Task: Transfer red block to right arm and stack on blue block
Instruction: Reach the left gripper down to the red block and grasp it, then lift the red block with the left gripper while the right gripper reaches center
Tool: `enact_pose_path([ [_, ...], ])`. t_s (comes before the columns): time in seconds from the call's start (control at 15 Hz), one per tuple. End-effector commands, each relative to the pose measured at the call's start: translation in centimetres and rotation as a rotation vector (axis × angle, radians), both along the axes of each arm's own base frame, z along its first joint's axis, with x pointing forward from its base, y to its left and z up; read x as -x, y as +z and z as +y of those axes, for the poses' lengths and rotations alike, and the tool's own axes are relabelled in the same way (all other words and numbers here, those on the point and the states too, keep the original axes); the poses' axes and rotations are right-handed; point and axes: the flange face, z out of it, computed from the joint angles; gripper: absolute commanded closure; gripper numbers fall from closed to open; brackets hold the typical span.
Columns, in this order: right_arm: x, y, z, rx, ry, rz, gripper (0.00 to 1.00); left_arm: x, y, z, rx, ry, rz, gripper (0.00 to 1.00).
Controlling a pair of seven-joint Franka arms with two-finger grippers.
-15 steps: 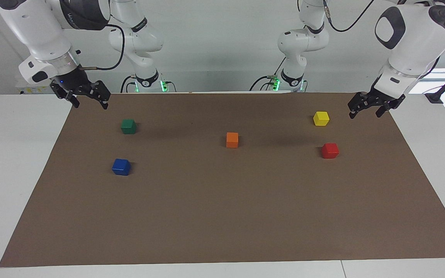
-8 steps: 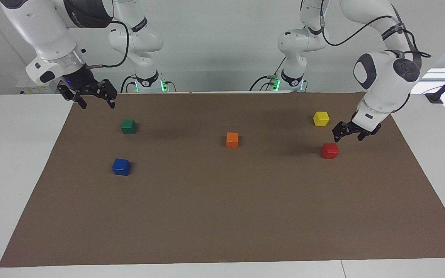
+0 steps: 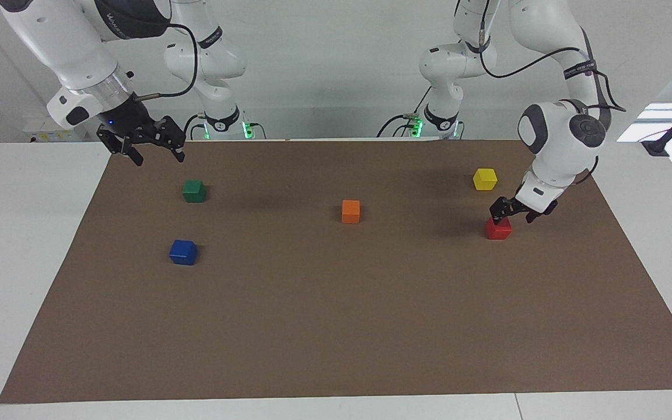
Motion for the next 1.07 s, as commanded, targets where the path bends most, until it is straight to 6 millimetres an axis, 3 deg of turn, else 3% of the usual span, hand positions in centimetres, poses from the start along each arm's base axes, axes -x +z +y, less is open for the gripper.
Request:
enact_pose_path([
  [0.0, 0.5, 0.2, 0.2, -0.145, 0.048, -0.033, 0.0, 0.5, -0.5, 0.4, -0.016, -0.006, -0.027, 0.0],
  [0.2, 0.4, -0.1, 0.9, -0.339, 0.069, -0.064, 0.0, 0.5, -1.1, 0.5, -0.015, -0.005, -0.029, 0.0],
  [0.4, 0.3, -2.4, 3.1, -0.683, 0.034, -0.095, 0.0, 1.0, -2.1, 0.9, -0.014, 0.002, -0.036, 0.0],
  [0.6, 0.2, -3.7, 4.8, -0.924, 0.081, -0.147, 0.0, 1.0, -3.0, 0.9, -0.012, 0.002, -0.023, 0.0],
  [0.8, -0.2, -6.4, 6.9, -1.178, 0.119, -0.177, 0.0, 1.4, -3.9, 0.5, -0.012, -0.003, -0.023, 0.0],
  [0.87, -0.1, -7.0, 7.6, -1.256, 0.099, -0.17, 0.0, 1.5, -4.0, 0.5, -0.012, 0.002, -0.023, 0.14],
  [1.0, 0.0, -7.6, 8.3, -1.339, 0.091, -0.143, 0.0, 1.6, -4.0, 0.4, -0.012, 0.047, -0.02, 0.62],
])
